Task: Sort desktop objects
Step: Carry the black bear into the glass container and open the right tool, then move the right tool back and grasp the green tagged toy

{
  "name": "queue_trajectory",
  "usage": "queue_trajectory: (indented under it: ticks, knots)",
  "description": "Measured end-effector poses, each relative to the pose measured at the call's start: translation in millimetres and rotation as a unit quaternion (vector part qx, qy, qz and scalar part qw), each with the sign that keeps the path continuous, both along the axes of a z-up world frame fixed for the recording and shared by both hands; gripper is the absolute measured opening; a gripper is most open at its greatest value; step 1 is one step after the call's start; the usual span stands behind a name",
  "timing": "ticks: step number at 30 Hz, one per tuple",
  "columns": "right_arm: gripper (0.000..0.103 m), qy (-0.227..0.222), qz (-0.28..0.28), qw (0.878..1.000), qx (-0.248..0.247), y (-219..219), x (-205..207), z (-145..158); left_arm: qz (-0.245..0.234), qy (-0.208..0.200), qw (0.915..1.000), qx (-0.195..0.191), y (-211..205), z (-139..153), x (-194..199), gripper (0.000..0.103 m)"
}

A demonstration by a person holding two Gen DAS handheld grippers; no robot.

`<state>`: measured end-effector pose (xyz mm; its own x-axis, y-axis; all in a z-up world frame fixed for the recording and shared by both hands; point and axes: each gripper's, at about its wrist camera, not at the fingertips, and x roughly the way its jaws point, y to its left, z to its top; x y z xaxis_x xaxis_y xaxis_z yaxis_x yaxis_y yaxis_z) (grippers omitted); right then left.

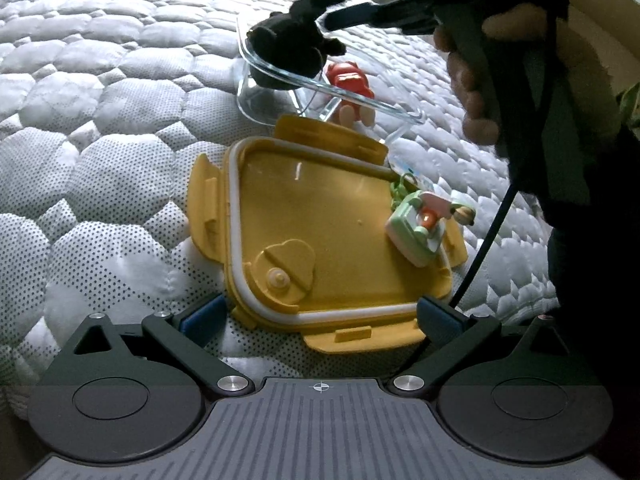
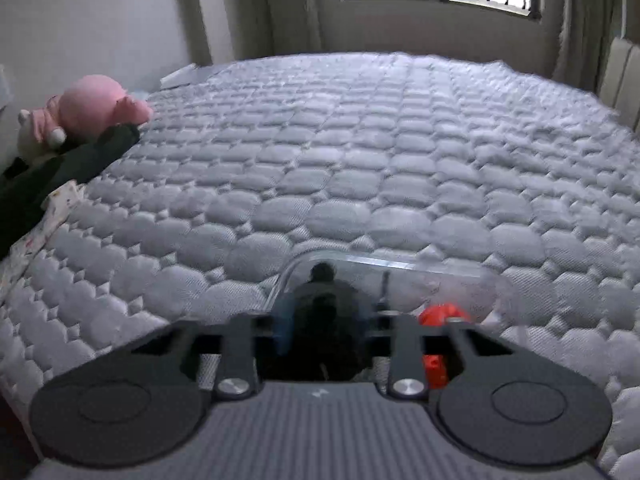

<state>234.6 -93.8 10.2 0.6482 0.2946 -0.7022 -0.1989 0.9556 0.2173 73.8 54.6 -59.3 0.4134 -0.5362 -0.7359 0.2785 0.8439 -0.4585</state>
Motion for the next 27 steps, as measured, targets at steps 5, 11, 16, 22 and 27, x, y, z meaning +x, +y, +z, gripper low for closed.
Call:
queue_trajectory:
  ticks: [5,11,16,22,27]
  knots:
    - [0.021,0.017,0.000,1.000,-0.003,1.4,5.6,-4.8,-0.002,-0.001,1.0000,0.006,-2.6,-0.3,0.0,0.103]
    - [0.021,0.037,0.000,0.999,-0.006,3.1,12.3,-10.6,0.000,-0.002,1.0000,0.009,-6.4,-0.1,1.0,0.103]
    - [0.021,0.054,0.000,0.998,-0.009,4.4,17.9,-15.4,0.002,-0.003,0.9999,0.014,-8.0,1.7,-0.5,0.103]
    - [0.022,0.090,-0.009,0.993,0.070,-22.3,21.0,-22.2,0.005,-0.003,0.9999,0.016,-8.5,2.2,-2.1,0.103]
    - [0.046,0.027,-0.020,0.996,0.086,-32.8,9.8,8.6,0.006,0.000,0.9999,0.015,-8.9,1.5,-0.8,0.103]
